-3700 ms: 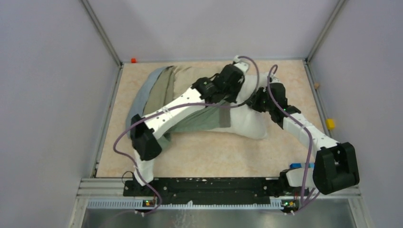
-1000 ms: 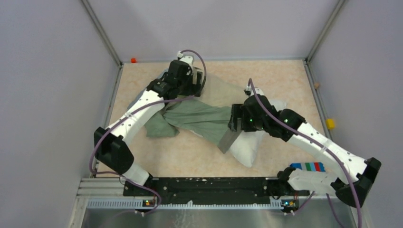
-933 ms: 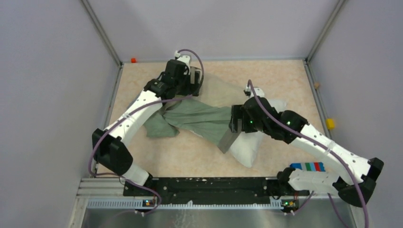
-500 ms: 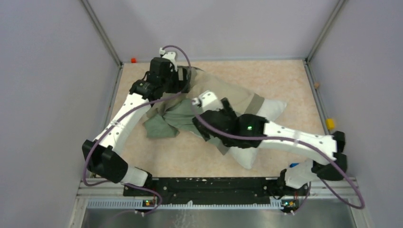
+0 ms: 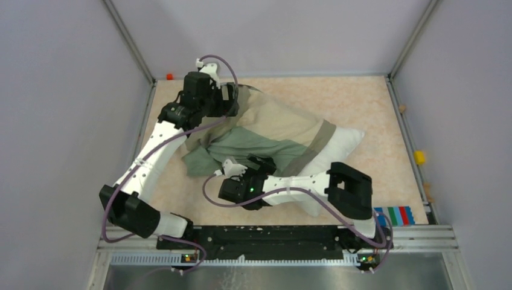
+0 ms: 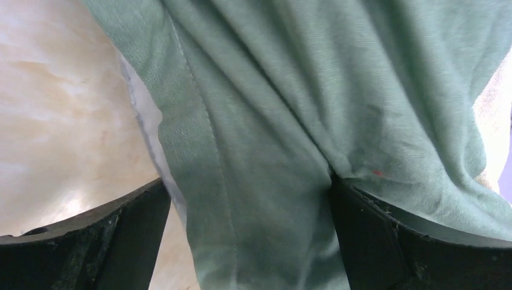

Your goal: Put the pillow into the pillowcase

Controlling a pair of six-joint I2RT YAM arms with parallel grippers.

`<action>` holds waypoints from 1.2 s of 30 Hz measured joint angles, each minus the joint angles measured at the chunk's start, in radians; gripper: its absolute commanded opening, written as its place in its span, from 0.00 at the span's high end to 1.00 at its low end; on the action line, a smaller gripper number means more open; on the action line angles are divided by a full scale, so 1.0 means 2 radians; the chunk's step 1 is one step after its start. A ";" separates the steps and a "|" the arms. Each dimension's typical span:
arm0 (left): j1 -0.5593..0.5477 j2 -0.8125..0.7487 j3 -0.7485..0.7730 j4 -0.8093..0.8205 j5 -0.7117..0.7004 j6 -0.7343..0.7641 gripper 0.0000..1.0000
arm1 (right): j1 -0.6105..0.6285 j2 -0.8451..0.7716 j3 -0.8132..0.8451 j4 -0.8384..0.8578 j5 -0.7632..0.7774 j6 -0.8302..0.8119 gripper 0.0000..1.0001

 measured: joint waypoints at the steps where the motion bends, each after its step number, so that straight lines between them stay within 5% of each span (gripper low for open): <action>1: 0.001 0.000 0.000 0.000 0.001 0.000 0.01 | 0.000 0.009 -0.010 0.014 0.016 -0.008 0.02; 4: 0.005 0.000 0.000 0.000 0.002 0.000 0.01 | -0.002 0.042 -0.022 0.043 0.071 -0.023 0.18; 8: 0.010 0.000 0.004 -0.003 0.004 0.001 0.01 | -0.019 0.070 -0.022 0.071 0.122 -0.042 1.00; 14: 0.013 -0.016 0.014 -0.011 0.022 0.006 0.01 | -0.061 0.065 0.044 0.030 0.077 -0.049 1.00; 23: 0.011 -0.085 0.041 0.045 0.095 -0.005 0.01 | -0.130 0.042 0.367 -0.167 -0.223 -0.014 1.00; 27: 0.008 -0.088 0.058 0.079 0.118 -0.014 0.01 | -0.182 -0.036 0.292 -0.152 -0.407 0.016 1.00; 30: 0.013 -0.095 0.057 0.062 0.135 -0.015 0.01 | -0.341 -0.104 0.165 -0.080 -0.562 0.072 1.00; 34: 0.008 -0.096 0.038 0.052 0.144 -0.016 0.01 | -0.538 -0.099 0.053 0.034 -0.644 0.115 1.00; 36: 0.008 -0.090 0.021 0.053 0.136 -0.015 0.03 | -0.575 -0.073 0.028 0.047 -0.644 0.116 1.00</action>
